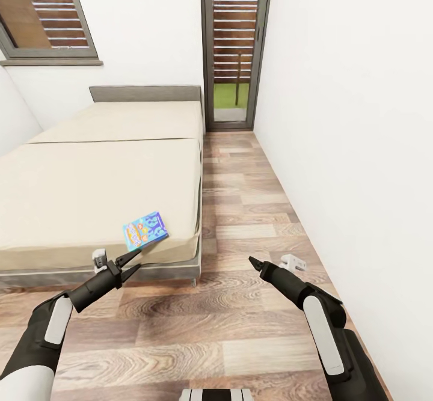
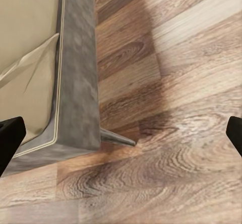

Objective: Put all the toys in the child's room - the three board games (two on the bed and one on the table), the two jigsaw puzzles on the table, and the tennis ball on the table - inside the toy box on the table in the child's room.

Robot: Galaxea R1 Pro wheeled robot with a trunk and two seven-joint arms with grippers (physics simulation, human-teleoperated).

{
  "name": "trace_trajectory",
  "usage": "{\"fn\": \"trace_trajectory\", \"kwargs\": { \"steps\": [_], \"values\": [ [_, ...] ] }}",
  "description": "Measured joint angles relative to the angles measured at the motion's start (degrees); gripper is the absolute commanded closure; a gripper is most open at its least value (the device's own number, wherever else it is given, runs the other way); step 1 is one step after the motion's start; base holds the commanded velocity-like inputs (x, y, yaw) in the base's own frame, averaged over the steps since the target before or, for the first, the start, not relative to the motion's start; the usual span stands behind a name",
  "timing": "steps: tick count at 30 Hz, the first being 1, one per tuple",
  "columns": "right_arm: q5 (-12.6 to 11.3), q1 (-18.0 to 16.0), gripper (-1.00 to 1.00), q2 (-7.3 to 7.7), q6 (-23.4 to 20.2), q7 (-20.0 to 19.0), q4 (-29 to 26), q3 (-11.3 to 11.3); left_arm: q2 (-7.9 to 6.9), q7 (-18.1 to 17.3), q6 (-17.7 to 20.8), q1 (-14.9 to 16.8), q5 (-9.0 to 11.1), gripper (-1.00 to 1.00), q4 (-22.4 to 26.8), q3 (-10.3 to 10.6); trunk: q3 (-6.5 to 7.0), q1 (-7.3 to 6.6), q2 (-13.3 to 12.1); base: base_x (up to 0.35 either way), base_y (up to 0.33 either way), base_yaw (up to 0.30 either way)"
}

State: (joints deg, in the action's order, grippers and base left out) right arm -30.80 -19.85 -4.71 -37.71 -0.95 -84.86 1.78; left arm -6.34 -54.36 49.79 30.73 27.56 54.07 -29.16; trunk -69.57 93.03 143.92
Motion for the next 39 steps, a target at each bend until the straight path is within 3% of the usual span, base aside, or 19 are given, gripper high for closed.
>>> {"fn": "trace_trajectory", "kwargs": {
  "steps": [8, 10, 39],
  "values": [
    [0.0, 0.0, -1.00, 0.02, 0.0, 0.0, 0.0, 0.1, 0.01, 0.0, -0.1, 0.0, 0.0, -1.00, 0.0, 0.0, 0.00, -0.02, 0.0, 0.139, -0.022, 0.000],
    [0.0, 0.0, -1.00, 0.02, 0.0, 0.0, 0.0, 0.1, -0.02, 0.1, 0.5, -0.1, -1.2, -1.00, 0.0, 0.0, -0.01, -0.02, 0.0, 0.084, -0.006, 0.000],
    [0.0, 0.0, -1.00, 0.01, 0.0, 0.0, 0.0, 0.1, 0.14, -0.1, 0.4, -0.7, -0.9, -1.00, 0.0, 0.0, -0.01, 0.00, 0.0, 0.007, 0.000, 0.000]
  ]
}}
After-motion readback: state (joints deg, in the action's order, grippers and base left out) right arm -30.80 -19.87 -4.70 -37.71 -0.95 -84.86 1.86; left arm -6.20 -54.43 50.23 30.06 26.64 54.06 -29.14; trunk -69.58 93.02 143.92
